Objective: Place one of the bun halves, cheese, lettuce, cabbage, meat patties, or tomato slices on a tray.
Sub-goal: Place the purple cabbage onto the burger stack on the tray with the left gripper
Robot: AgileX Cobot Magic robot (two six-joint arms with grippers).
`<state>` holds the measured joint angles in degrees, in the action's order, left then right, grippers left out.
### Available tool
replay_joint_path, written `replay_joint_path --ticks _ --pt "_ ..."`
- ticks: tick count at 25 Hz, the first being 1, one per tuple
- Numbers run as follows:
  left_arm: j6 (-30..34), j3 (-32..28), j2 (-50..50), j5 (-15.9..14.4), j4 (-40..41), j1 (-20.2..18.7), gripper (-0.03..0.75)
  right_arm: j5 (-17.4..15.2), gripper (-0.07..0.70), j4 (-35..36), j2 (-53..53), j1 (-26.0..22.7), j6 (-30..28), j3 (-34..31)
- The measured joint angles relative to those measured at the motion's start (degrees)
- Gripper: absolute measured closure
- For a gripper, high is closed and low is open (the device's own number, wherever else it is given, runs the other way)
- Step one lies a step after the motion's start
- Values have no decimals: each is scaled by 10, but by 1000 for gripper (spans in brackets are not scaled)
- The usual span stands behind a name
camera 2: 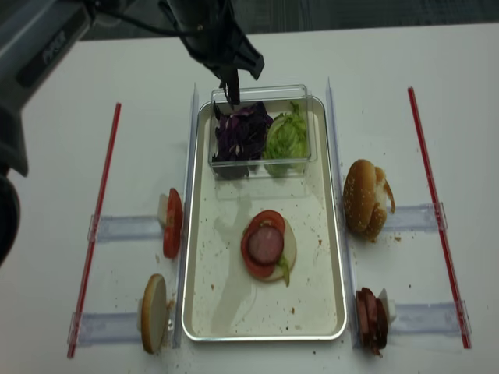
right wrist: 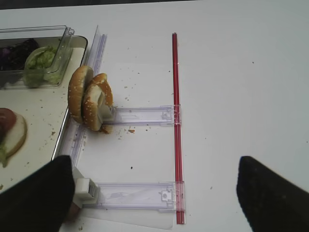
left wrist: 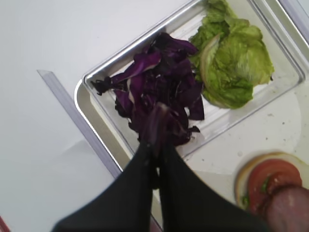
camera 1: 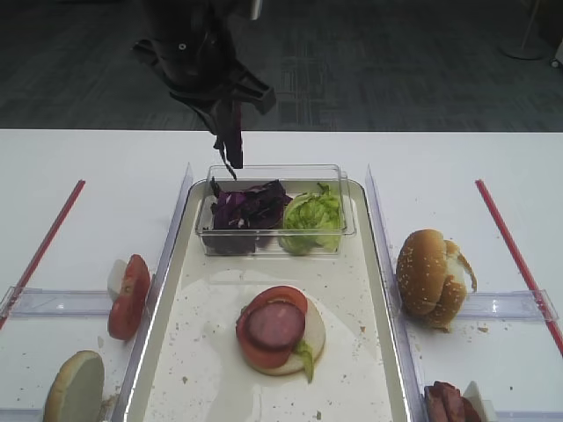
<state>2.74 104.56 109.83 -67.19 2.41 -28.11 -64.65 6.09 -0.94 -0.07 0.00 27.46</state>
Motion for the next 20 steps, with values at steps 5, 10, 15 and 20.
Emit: replay_joint_path --ticks 5,10,15,20 --pt "2 -103 -62 29 0 0 721 0 -60 0 0 0 0 0" --pt "5 -223 -134 72 -1 0 722 0 -60 0 0 0 0 0" --pt "8 -308 -182 96 -11 -1 722 0 -60 0 0 0 0 0" --pt "13 -334 -190 108 -17 -5 722 0 -60 0 0 0 0 0"
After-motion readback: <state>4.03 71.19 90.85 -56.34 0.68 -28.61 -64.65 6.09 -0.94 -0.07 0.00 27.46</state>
